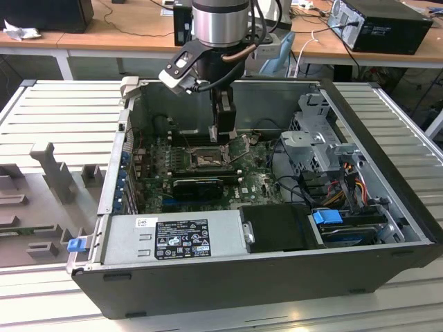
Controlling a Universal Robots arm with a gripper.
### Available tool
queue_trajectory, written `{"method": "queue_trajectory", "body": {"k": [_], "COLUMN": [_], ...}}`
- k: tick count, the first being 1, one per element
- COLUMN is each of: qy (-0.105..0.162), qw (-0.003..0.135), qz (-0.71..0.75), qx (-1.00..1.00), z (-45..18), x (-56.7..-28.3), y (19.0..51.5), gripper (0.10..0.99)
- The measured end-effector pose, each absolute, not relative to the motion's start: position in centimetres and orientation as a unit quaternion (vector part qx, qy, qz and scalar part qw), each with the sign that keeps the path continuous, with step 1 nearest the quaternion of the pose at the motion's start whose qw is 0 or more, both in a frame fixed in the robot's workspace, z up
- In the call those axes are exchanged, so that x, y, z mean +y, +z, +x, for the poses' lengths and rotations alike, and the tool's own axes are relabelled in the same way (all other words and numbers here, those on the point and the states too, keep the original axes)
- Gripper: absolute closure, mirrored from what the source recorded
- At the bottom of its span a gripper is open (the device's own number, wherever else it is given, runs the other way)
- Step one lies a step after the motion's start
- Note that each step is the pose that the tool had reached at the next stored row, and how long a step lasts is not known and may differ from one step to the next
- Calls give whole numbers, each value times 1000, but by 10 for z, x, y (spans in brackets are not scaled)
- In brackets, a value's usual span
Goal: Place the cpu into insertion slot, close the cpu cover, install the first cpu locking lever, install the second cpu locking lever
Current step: 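Place the cpu into insertion slot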
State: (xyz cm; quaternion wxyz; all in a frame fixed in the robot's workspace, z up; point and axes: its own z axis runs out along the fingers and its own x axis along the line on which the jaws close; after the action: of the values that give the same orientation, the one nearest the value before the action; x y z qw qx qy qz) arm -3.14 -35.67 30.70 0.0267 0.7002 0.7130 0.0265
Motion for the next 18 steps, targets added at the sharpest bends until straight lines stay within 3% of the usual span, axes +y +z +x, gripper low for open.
{"method": "queue_trajectory", "body": {"k": [18], "qy": [16], "qw": [16], "qz": [703], "qx": [711], "z": [-32], "x": [-350], "y": [287], "gripper": [557]}}
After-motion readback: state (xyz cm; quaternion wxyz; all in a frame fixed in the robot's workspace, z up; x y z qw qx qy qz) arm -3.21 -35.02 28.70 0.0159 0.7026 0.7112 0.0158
